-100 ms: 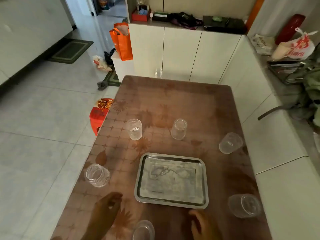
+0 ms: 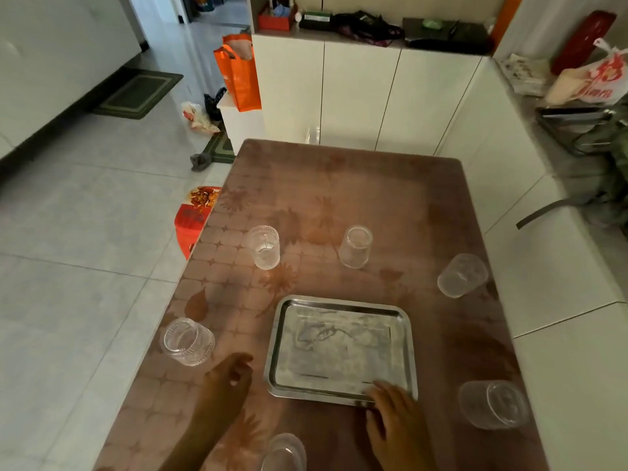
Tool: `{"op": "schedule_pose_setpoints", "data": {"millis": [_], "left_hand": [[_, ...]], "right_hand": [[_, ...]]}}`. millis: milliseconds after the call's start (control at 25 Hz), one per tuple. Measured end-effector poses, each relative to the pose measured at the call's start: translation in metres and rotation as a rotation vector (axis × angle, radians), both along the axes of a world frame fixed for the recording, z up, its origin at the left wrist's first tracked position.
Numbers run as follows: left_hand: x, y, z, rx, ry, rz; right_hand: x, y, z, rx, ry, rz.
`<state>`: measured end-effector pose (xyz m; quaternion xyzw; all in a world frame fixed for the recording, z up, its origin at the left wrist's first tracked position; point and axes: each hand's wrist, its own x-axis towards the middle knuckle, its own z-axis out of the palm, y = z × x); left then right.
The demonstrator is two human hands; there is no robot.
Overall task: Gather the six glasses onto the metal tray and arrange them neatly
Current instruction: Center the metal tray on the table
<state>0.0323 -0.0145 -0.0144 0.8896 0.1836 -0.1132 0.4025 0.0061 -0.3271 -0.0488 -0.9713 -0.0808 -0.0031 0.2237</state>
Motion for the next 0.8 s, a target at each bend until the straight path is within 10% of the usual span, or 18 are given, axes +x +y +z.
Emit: {"op": "schedule_pose_setpoints", "data": {"millis": [360,800], "left_hand": [[0.046,-0.009,-0.120,0.210,-0.348,-0.206],[0.028,-0.019,-0.119,0.155,-0.573,-0.275]], "right_hand": [[0.019,0.009,-0.096,-0.145,-0.295,0.310],[0.012,0.016,-0.098,-0.063,-0.289,0.268]]}}
